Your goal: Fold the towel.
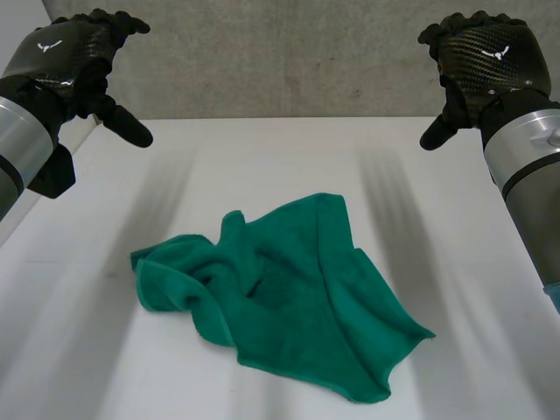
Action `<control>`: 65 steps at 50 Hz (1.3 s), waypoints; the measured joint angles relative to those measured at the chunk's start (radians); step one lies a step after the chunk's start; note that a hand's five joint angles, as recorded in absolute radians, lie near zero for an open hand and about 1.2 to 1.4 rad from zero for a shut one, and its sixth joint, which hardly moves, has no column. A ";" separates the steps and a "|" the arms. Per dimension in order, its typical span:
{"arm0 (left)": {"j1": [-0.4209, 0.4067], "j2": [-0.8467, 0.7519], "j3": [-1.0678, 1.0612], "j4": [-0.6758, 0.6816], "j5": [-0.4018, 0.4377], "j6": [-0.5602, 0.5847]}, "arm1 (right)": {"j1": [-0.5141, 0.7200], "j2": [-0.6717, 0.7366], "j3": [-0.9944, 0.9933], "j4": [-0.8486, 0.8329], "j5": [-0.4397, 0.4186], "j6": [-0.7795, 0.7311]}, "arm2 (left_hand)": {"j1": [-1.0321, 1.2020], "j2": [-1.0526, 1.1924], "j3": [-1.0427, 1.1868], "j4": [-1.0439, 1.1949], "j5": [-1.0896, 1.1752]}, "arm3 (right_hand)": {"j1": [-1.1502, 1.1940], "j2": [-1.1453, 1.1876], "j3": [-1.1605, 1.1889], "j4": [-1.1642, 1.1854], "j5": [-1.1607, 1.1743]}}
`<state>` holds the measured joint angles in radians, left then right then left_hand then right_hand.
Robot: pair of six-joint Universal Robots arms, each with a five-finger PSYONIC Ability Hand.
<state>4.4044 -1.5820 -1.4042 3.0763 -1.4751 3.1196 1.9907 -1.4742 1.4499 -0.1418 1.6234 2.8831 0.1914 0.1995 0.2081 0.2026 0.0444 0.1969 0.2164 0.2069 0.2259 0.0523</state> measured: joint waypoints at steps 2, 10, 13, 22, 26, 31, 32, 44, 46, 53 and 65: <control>-0.002 -0.001 0.000 -0.001 -0.001 0.001 | 0.001 0.000 0.001 -0.004 -0.004 -0.001 | 0.000 0.000 0.000 0.000 0.000 | 0.000 0.000 0.000 0.000 0.000; -0.012 -0.009 -0.002 -0.042 -0.003 0.026 | 0.008 0.017 -0.007 0.050 -0.107 -0.080 | 0.000 0.000 0.000 0.000 0.000 | 0.000 0.000 0.000 0.000 0.000; -0.017 -0.009 -0.013 -0.079 -0.004 0.046 | 0.010 0.033 -0.018 0.111 -0.154 -0.124 | 0.000 0.000 0.000 0.000 0.000 | 0.000 0.000 0.000 0.000 0.000; -0.026 0.023 -0.191 -0.203 0.000 0.186 | 0.021 0.127 -0.058 0.420 -0.243 -0.189 | 0.082 0.066 0.057 0.065 0.055 | 0.000 0.000 0.000 0.000 0.000; -0.021 0.029 -0.312 -0.174 0.006 0.261 | 0.024 0.135 0.014 0.482 -0.312 -0.221 | 0.089 0.078 0.068 0.078 0.063 | 0.000 0.000 0.000 0.000 0.000; -0.018 -0.002 -0.414 -0.093 0.007 0.308 | 0.019 0.109 0.153 0.483 -0.405 -0.318 | 0.089 0.077 0.068 0.072 0.056 | 0.000 0.000 0.000 0.000 0.000; -0.018 -0.002 -0.414 -0.093 0.007 0.308 | 0.019 0.109 0.153 0.483 -0.405 -0.318 | 0.089 0.077 0.068 0.072 0.056 | 0.000 0.000 0.000 0.000 0.000; -0.009 -0.167 -0.476 0.022 0.000 0.308 | -0.075 0.067 0.560 0.200 -0.488 -0.483 | 0.513 0.483 0.470 0.477 0.454 | 0.026 0.050 0.061 0.042 0.042; -0.008 -0.177 -0.476 0.041 0.000 0.306 | -0.085 0.069 0.586 0.158 -0.488 -0.481 | 0.679 0.652 0.631 0.642 0.618 | 0.067 0.092 0.105 0.085 0.075; -0.010 -0.185 -0.478 0.106 -0.002 0.302 | -0.106 0.083 0.632 0.045 -0.487 -0.476 | 0.923 0.930 0.913 0.930 0.902 | 0.284 0.333 0.346 0.324 0.302; -0.011 -0.173 -0.462 0.126 -0.001 0.306 | -0.102 0.122 0.598 -0.063 -0.480 -0.466 | 0.926 0.992 0.972 0.987 0.927 | 0.780 0.956 0.970 0.961 0.923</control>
<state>4.3934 -1.7549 -1.8663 3.2018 -1.4759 3.4253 1.8883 -1.3524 2.0477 -0.2049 1.1431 2.4167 1.1171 1.1913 1.1800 1.1897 0.9712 0.9769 1.1723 1.1772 1.1869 0.9751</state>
